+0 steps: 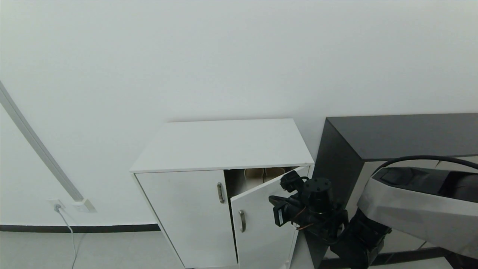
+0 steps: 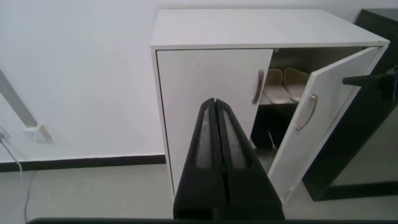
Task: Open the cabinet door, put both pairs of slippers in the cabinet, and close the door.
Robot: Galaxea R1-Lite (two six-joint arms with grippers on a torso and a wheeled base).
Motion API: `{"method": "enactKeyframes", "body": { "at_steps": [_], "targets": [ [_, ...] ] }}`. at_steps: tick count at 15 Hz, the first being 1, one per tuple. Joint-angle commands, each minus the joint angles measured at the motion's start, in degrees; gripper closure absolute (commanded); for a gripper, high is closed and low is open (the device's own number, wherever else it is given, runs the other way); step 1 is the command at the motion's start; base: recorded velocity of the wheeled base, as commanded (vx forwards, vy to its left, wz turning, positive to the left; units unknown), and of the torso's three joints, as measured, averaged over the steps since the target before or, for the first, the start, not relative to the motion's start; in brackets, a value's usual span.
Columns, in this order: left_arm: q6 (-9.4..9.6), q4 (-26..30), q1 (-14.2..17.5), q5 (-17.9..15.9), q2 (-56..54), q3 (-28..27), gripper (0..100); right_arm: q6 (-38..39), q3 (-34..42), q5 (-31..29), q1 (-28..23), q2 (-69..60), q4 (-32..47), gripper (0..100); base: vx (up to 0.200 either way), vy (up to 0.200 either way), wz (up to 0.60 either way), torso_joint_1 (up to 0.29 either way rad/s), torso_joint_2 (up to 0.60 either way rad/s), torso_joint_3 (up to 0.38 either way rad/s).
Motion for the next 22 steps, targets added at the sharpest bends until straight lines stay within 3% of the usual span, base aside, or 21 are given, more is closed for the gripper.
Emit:
{"method": "enactKeyframes", "body": {
  "at_steps": [1,14,22],
  "targets": [
    [-0.02,0.00,0.01,0.04,0.07,0.00,100,-0.03,-2.46,0.04,-0.95,1.44,0.93,100,0.000,0.000,0.00,0.000,0.00,0.000],
    [0.07,0.00,0.01,-0.05,0.07,0.00,100,-0.03,-16.26,-0.31,-4.29,3.38,12.18,100,0.000,0.000,0.00,0.000,0.00,0.000],
    [-0.02,0.00,0.01,0.04,0.07,0.00,100,-0.03,-19.24,-0.31,-5.61,4.78,12.97,100,0.000,0.000,0.00,0.000,0.00,0.000]
  ]
}}
